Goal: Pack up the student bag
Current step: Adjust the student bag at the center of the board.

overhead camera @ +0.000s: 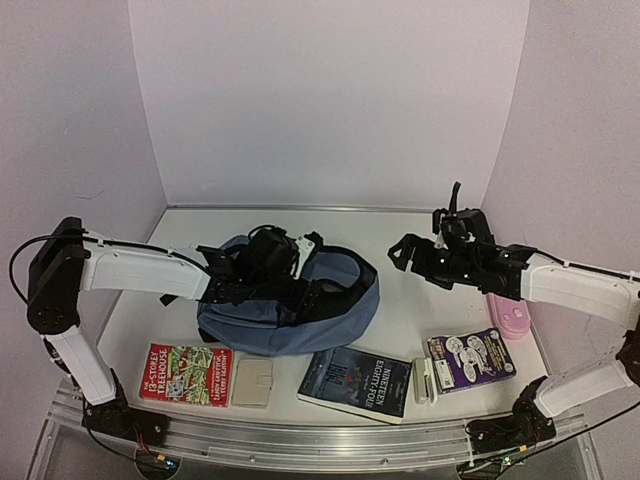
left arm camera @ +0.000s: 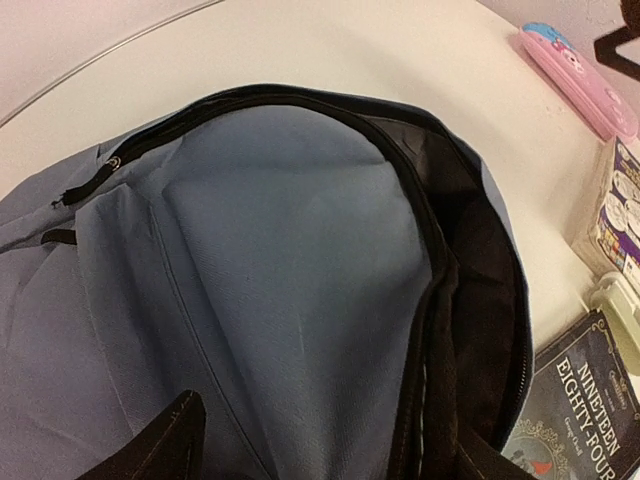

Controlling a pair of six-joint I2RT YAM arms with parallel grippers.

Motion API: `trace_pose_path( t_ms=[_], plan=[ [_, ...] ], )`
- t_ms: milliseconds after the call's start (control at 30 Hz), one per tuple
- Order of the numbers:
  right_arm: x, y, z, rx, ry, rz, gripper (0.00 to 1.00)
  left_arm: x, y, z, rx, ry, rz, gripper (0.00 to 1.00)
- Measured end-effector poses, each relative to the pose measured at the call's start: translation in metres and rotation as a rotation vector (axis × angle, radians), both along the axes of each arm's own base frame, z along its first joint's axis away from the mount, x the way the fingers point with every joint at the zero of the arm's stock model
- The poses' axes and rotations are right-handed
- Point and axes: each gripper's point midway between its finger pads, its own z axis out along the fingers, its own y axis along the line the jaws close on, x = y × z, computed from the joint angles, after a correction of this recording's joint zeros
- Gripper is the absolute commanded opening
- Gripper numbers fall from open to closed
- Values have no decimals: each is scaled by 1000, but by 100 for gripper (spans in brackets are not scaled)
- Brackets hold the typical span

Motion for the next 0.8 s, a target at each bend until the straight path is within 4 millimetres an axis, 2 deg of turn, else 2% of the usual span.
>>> trace_pose_path(
  t_ms=[67,167,267,367,433,533,600,733,800],
  plan=[
    [0,1,-1,2,4,4,98,7,5,1,-21,17,21,57],
    [-1,4,-7,3,23,18,95,10,7,0,-35,39,34,39],
    [-3,10,-14,20,57,40,86,8,5,-3,-41,57,23,19],
    [-7,19,-15,67,84,65,76,7,4,-5,-48,71,32,10],
    [-7,30,-7,132,84,82,70,9,5,-5,-64,70,53,3],
    [-7,52,5,241,74,117,67,10,9,-8,-95,73,97,0],
    [-8,67,5,283,84,136,64,11,12,-11,-113,81,127,0],
    [-4,105,-11,331,139,155,63,12,23,-12,-181,98,220,0],
    [-4,116,-22,345,170,151,63,13,31,-10,-220,103,273,0]
  ],
)
